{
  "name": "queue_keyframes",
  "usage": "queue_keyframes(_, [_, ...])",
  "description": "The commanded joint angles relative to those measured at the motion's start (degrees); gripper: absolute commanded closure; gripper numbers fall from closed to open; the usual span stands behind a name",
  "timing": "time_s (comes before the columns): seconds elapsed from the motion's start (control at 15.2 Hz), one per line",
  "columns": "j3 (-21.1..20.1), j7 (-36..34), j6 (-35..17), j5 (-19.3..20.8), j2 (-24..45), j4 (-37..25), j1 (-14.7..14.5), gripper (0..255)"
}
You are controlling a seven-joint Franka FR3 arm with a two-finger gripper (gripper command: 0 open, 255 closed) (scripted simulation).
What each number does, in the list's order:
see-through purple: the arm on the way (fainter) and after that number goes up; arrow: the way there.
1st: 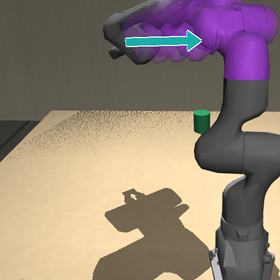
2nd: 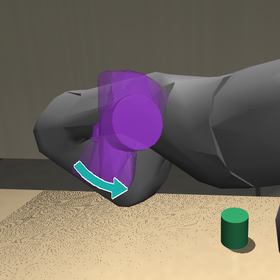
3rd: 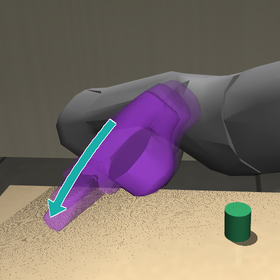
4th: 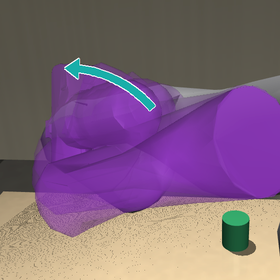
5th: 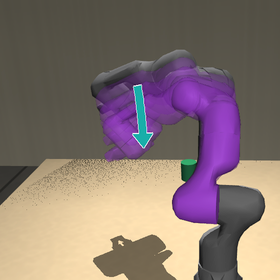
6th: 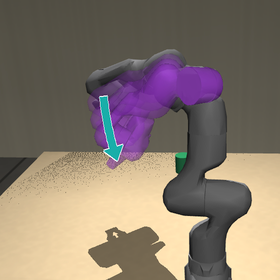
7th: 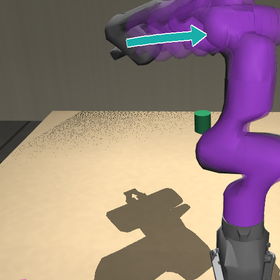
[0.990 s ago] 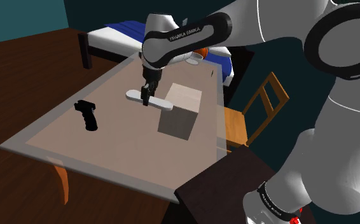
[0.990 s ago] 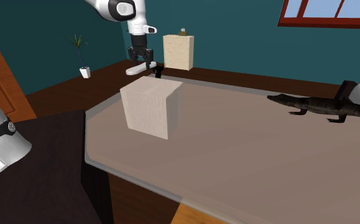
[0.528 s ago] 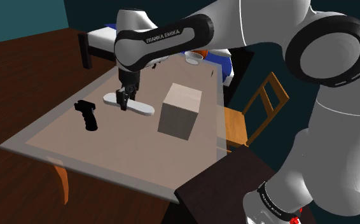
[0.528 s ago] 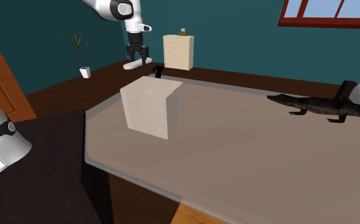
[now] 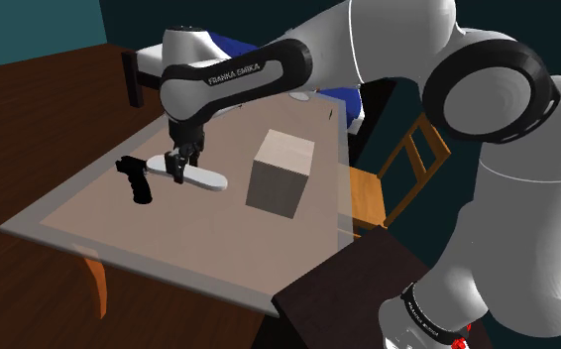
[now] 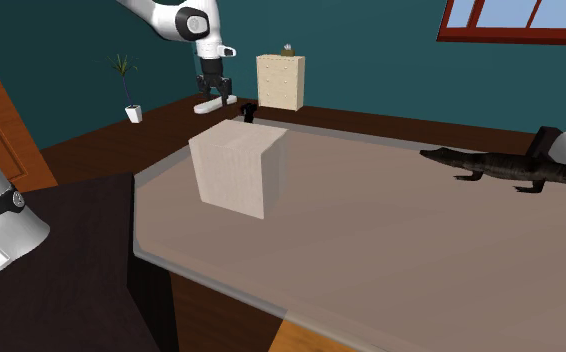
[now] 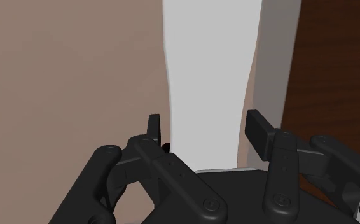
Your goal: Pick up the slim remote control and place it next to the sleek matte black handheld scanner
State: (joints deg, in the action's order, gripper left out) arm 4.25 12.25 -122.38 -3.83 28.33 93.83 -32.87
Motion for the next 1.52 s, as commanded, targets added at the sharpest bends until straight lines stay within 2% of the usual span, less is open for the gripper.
queue_keyframes(0.0, [-0.07, -0.07, -1.24, -0.07, 0.76, 0.42, -0.08, 255])
queue_keyframes(1.45, [-0.74, 0.75, -13.24, -1.07, 10.78, 2.43, 0.33, 255])
